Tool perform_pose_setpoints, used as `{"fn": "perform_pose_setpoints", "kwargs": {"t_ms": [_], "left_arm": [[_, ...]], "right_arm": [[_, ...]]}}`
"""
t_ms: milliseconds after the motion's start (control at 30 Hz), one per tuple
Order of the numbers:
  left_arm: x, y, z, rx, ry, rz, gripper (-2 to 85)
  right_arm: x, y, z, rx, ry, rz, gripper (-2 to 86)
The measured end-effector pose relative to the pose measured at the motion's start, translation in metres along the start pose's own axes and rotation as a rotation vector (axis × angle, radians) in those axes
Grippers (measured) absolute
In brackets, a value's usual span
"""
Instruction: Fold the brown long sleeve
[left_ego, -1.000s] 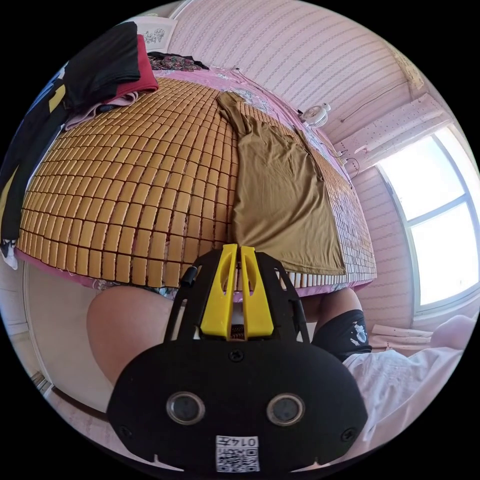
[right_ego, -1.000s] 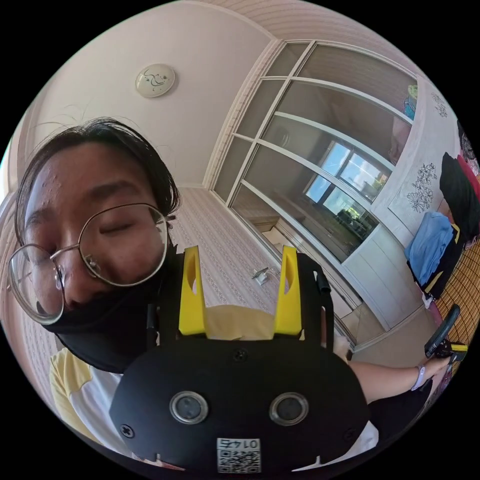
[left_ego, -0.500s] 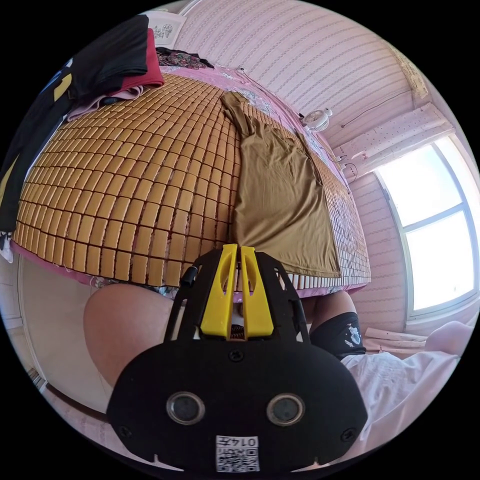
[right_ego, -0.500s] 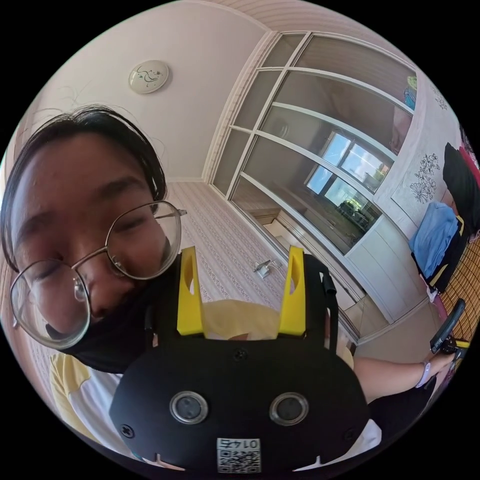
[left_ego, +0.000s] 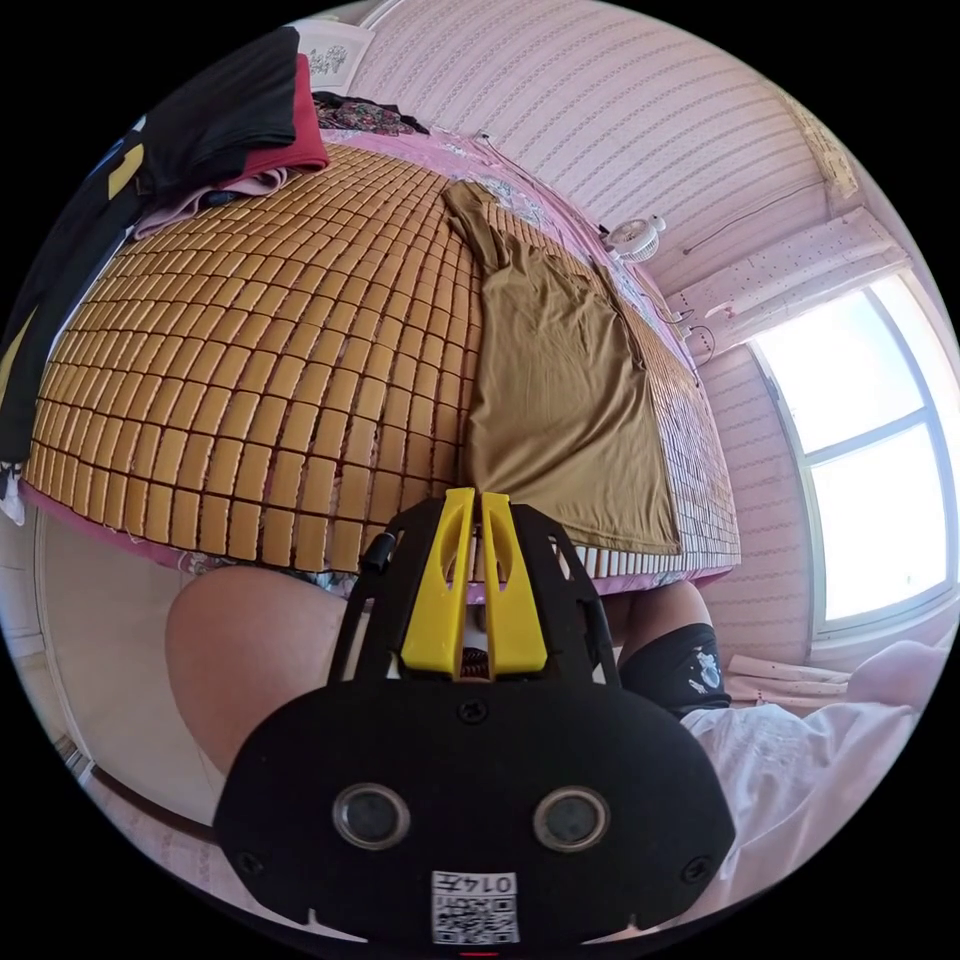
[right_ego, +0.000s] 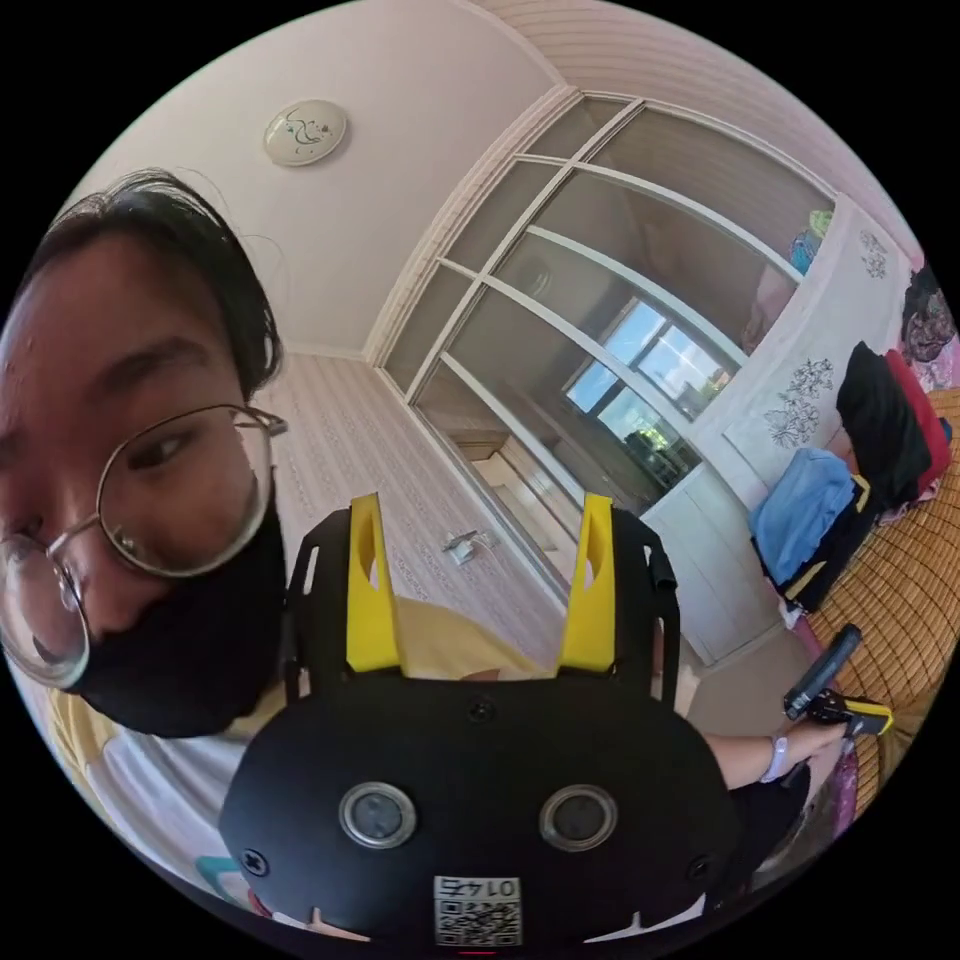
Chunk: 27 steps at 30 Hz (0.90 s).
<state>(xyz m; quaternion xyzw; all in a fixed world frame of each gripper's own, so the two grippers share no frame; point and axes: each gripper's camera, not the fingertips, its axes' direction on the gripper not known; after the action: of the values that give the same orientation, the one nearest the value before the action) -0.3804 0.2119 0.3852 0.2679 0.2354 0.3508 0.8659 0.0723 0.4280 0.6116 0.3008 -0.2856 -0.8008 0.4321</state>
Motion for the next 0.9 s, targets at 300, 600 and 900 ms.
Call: {"fn": "perform_pose_setpoints", "kwargs": {"t_ms": [300, 600, 900], "left_arm": [[0.002, 0.006, -0.006, -0.023, -0.021, -0.01, -1.0], [0.014, 0.003, 0.0, -0.07, -0.075, -0.005, -1.0], [0.03, -0.005, 0.011, -0.126, -0.129, -0.001, -1.0]], "right_arm": [[0.157, 0.137, -0.181, -0.227, 1.328, 0.306, 19.7], [0.155, 0.219, -0.218, -0.357, 1.715, 0.633, 13.0], [0.147, 0.211, -0.206, -0.246, 1.716, 0.715, 8.9]]}}
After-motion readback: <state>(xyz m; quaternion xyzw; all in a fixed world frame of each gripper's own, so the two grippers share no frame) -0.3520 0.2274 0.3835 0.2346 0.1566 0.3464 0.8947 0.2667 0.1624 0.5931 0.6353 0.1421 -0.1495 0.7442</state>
